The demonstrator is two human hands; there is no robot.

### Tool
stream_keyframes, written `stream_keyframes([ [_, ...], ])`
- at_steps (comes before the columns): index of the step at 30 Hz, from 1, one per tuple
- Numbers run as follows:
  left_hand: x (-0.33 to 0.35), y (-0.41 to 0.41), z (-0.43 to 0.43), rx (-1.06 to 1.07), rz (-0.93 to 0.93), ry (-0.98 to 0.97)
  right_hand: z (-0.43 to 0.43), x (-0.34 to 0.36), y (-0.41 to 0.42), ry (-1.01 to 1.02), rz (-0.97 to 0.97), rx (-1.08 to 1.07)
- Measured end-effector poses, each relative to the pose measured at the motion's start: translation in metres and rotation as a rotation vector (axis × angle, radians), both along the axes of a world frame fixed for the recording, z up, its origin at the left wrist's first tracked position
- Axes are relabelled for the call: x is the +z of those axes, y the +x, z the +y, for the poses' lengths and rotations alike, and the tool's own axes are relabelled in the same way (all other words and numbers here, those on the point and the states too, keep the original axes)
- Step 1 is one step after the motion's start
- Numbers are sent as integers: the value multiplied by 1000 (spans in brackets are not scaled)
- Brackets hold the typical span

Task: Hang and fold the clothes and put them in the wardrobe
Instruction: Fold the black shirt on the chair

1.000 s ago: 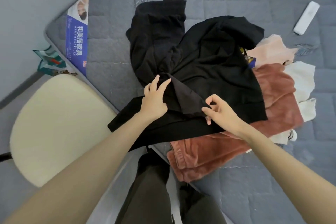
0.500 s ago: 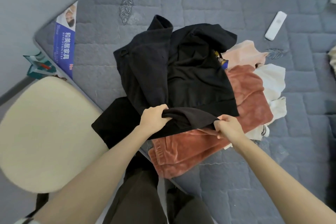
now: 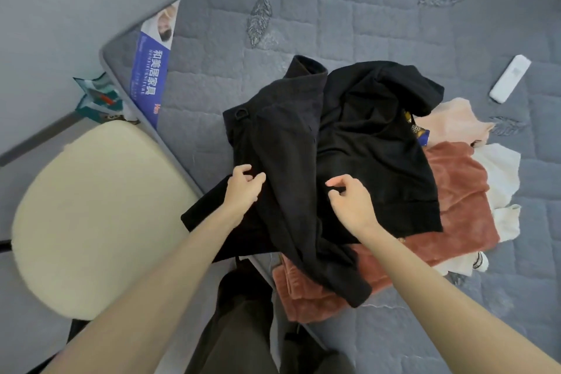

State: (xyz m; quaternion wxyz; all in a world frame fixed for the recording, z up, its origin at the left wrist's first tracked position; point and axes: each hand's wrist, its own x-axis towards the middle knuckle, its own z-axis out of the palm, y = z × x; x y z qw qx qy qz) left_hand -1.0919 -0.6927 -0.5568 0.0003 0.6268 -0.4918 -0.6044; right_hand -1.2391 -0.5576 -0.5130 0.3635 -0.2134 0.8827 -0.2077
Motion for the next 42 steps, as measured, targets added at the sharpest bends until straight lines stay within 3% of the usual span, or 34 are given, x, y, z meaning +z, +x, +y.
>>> stream_keyframes([
  [3,-12,-17,-43,184,58,206,-30,-1,0,-19,-34,-40],
  [6,-32,-26,-73,185,-5,187,-56,-4,-5,-63,-43,-80],
  [11,-54,-42,-110,310,77,237,-91,-18,-17,-68,-106,-68],
  [15,-65,-48,-126,311,-29,161,-105,-34,-19,-14,-204,-34],
  [21,-45,-33,-130,306,163,45,-106,-33,-19,-2,-227,-51],
  [27,25,6,-112,39,268,-162,-111,8,-16,-174,-16,35],
  [31,83,39,-82,-40,387,-180,-116,46,-9,-309,116,223],
  [35,140,74,-46,-54,479,-201,-113,85,9,-320,167,515],
  [42,220,147,60,-149,568,-171,-66,138,71,-240,254,1208],
])
